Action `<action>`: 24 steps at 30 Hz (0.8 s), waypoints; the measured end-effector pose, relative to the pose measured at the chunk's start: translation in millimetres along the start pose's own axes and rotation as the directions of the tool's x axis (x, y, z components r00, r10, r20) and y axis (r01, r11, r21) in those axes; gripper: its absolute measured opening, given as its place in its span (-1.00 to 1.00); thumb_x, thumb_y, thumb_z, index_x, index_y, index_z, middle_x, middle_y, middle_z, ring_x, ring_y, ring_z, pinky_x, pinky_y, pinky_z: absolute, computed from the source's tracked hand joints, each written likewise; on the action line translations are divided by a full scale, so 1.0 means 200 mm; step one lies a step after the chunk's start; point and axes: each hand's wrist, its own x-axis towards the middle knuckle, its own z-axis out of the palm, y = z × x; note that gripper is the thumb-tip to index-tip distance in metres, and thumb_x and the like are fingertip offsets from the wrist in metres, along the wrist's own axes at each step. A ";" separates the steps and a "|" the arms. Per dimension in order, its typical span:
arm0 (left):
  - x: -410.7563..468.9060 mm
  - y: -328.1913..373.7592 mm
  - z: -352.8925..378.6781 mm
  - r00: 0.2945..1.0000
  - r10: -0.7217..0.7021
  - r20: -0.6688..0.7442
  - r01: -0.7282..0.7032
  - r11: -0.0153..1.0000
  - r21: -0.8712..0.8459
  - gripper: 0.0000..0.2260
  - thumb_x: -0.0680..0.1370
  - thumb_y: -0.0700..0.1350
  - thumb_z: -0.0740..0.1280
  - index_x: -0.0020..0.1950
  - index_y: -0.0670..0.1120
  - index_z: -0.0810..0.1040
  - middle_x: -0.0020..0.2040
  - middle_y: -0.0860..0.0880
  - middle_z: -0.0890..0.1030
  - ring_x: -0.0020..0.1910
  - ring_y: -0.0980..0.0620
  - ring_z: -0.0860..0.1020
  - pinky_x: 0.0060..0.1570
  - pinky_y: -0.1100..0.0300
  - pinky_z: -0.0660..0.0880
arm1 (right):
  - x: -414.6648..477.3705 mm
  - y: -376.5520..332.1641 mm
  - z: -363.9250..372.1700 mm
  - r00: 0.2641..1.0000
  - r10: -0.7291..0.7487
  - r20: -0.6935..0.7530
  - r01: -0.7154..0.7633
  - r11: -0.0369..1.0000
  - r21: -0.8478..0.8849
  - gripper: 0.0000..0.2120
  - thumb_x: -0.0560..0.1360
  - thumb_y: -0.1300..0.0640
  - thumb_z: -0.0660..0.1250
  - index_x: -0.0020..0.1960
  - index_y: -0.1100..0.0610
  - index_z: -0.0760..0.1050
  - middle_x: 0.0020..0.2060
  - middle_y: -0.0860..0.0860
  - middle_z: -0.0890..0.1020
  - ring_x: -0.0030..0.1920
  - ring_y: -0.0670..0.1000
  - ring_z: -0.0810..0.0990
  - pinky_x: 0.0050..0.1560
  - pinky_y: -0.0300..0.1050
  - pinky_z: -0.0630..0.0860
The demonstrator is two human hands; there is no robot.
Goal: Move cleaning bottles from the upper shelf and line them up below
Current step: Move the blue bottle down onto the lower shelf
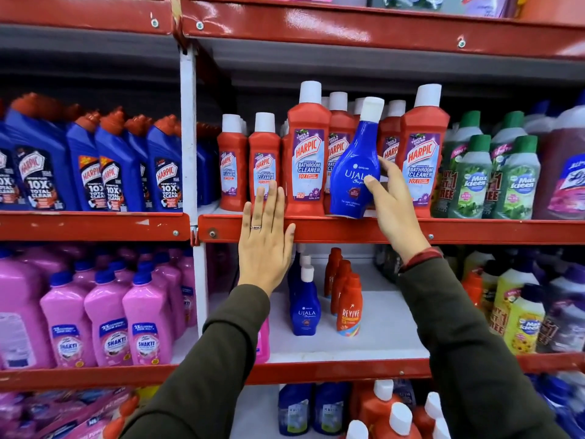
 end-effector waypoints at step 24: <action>-1.10 -0.08 0.06 0.960 -0.123 0.253 0.141 0.988 -0.056 -0.30 0.72 -0.03 0.08 0.80 -0.15 -0.15 0.79 -0.03 -0.26 0.77 -0.01 -0.22 0.74 0.00 -0.22 | -0.98 0.80 0.28 0.920 0.324 0.220 -0.342 0.938 0.049 -0.62 0.64 0.27 0.23 0.44 0.14 0.38 0.34 0.08 0.49 0.17 -0.38 0.52 0.03 -0.54 0.45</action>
